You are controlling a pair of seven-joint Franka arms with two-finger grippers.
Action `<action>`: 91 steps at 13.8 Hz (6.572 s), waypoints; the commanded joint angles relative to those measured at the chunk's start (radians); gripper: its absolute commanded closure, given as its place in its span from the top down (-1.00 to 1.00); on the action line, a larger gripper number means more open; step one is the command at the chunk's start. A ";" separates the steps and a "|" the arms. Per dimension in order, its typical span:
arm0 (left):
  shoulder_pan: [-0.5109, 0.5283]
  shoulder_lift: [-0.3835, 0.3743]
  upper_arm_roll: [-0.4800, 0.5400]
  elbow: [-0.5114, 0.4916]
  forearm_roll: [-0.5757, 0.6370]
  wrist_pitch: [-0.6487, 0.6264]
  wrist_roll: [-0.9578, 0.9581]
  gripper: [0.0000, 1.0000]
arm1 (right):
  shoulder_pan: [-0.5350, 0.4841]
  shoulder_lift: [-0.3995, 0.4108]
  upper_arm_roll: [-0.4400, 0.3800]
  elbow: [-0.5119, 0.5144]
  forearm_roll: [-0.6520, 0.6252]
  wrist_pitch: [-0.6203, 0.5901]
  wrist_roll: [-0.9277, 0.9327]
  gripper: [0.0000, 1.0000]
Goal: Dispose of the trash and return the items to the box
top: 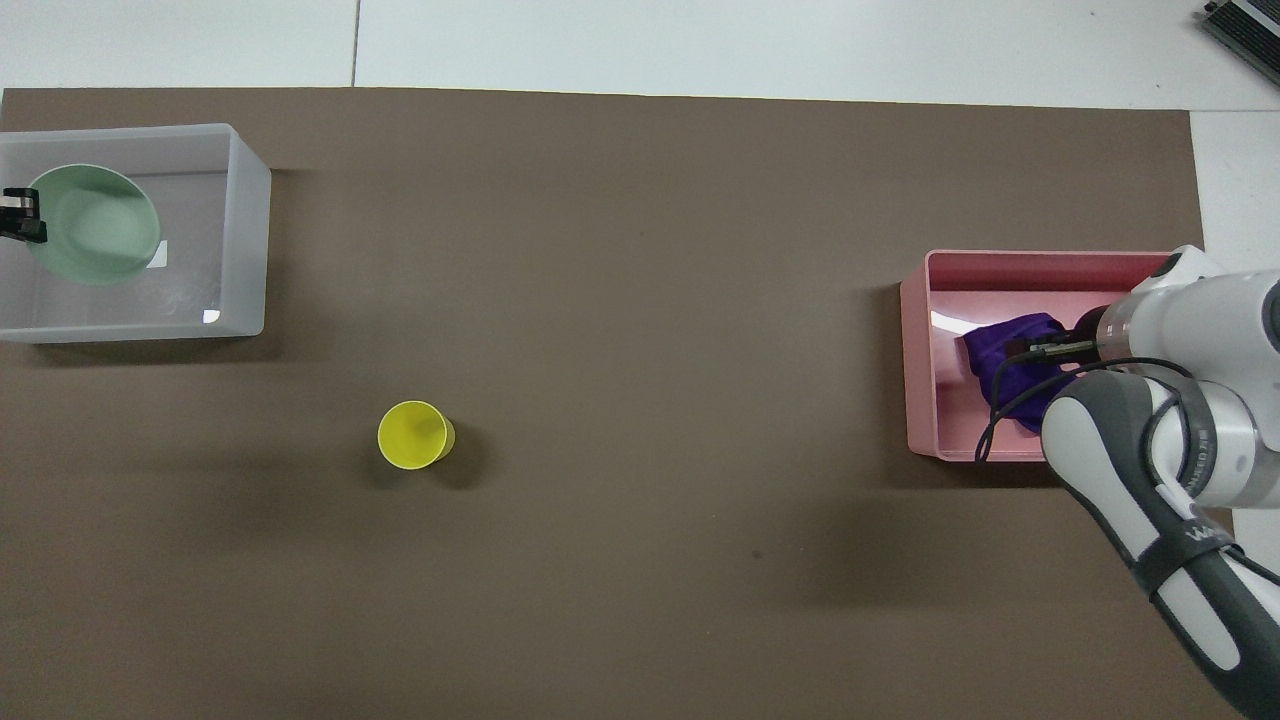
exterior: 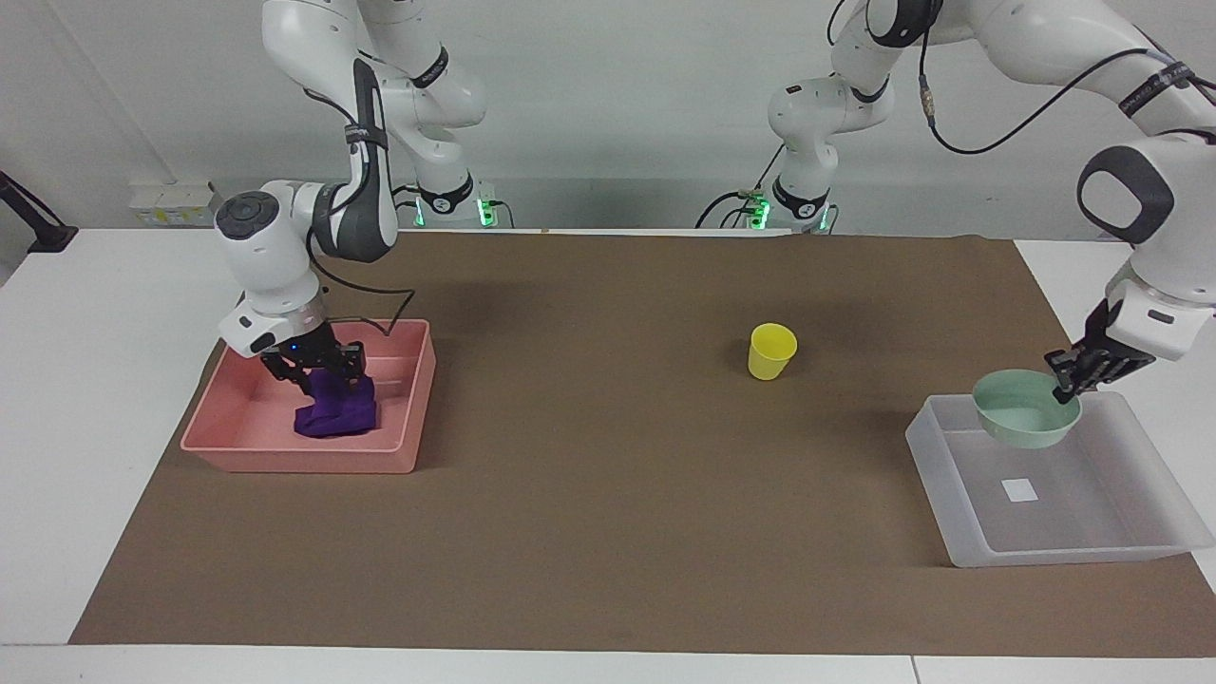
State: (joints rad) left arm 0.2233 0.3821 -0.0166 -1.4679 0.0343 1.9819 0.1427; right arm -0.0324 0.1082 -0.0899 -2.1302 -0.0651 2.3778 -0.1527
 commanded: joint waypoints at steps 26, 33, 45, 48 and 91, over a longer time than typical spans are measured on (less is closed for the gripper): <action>-0.177 -0.248 -0.085 -0.277 -0.080 -0.330 0.006 1.00 | 0.083 -0.159 0.006 0.587 0.047 -0.885 0.173 1.00; -0.385 -0.411 -0.085 -0.630 -0.088 -0.066 -0.014 1.00 | 0.081 -0.159 0.006 0.589 0.056 -0.887 0.171 1.00; -0.461 -0.376 -0.083 -0.792 -0.088 0.181 -0.078 -1.00 | 0.083 -0.166 0.006 0.579 0.050 -0.885 0.170 1.00; -0.464 -0.374 -0.083 -0.784 -0.088 0.173 -0.091 -1.00 | 0.081 -0.167 0.004 0.578 0.050 -0.884 0.170 1.00; 0.060 0.146 -0.066 -0.002 0.075 0.183 0.098 1.00 | -0.009 -0.171 0.079 0.567 0.044 -0.868 0.176 1.00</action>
State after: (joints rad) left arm 0.2715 0.5152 -0.0746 -1.4959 0.0962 2.1759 0.2305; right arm -0.0206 -0.0547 -0.0264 -1.5464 -0.0205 1.4914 0.0374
